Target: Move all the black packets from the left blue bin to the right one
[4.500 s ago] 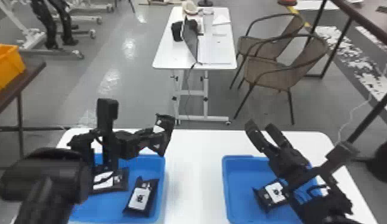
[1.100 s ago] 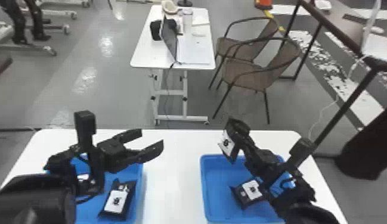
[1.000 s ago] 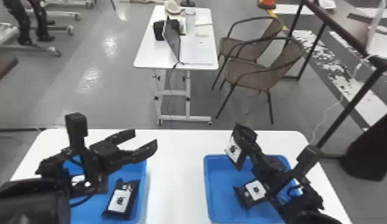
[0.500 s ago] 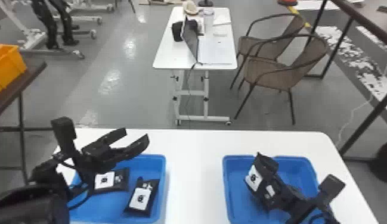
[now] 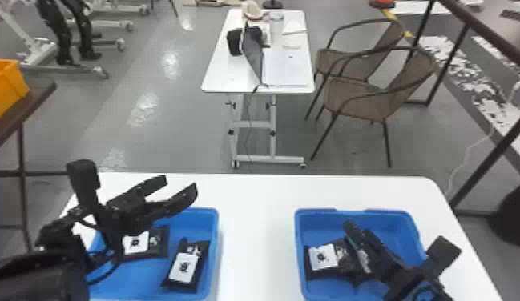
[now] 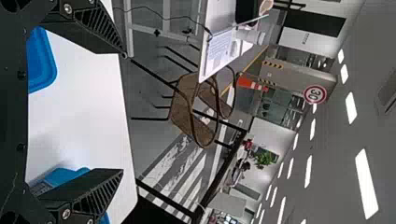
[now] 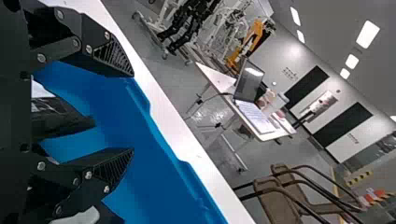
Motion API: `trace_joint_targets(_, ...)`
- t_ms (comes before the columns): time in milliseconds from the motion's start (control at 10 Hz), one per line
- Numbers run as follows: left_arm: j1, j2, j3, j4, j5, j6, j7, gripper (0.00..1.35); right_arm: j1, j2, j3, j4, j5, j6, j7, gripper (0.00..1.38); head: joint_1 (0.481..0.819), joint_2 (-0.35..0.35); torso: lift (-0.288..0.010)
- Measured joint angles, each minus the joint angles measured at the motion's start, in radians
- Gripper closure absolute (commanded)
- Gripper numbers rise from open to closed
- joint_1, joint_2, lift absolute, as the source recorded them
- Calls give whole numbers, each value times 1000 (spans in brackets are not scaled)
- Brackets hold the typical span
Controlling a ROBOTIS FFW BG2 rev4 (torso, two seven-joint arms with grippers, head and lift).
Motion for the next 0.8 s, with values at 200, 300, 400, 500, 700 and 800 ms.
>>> trace_joint_targets(200, 7, 0, -1, 0, -56, 1, 2, 117, 19, -1, -34, -87, 55, -114, -39, 206, 695, -47, 0)
trace_joint_targets(300, 14, -2, -5, 0, -103, 0, 12, 117, 53, 2, -35, -176, 62, -174, -43, 206, 695, -56, 0)
trace_joint_targets(400, 26, -8, -4, 2, -144, 2, 36, 117, 95, 10, -25, -279, 67, -199, -43, 208, 695, -50, 0)
trace_joint_targets(500, 39, -11, 7, 11, -176, 4, 46, 117, 130, 18, -4, -365, 68, -204, -43, 208, 695, -23, 0)
trace_joint_targets(700, 52, -12, 23, 56, -205, 23, 83, 117, 170, 26, 37, -467, 40, -199, -43, 208, 695, 31, 0)
trace_joint_targets(800, 45, -12, 17, 87, -209, 47, 91, 117, 179, 27, 44, -493, 31, -185, -43, 209, 695, 37, 0)
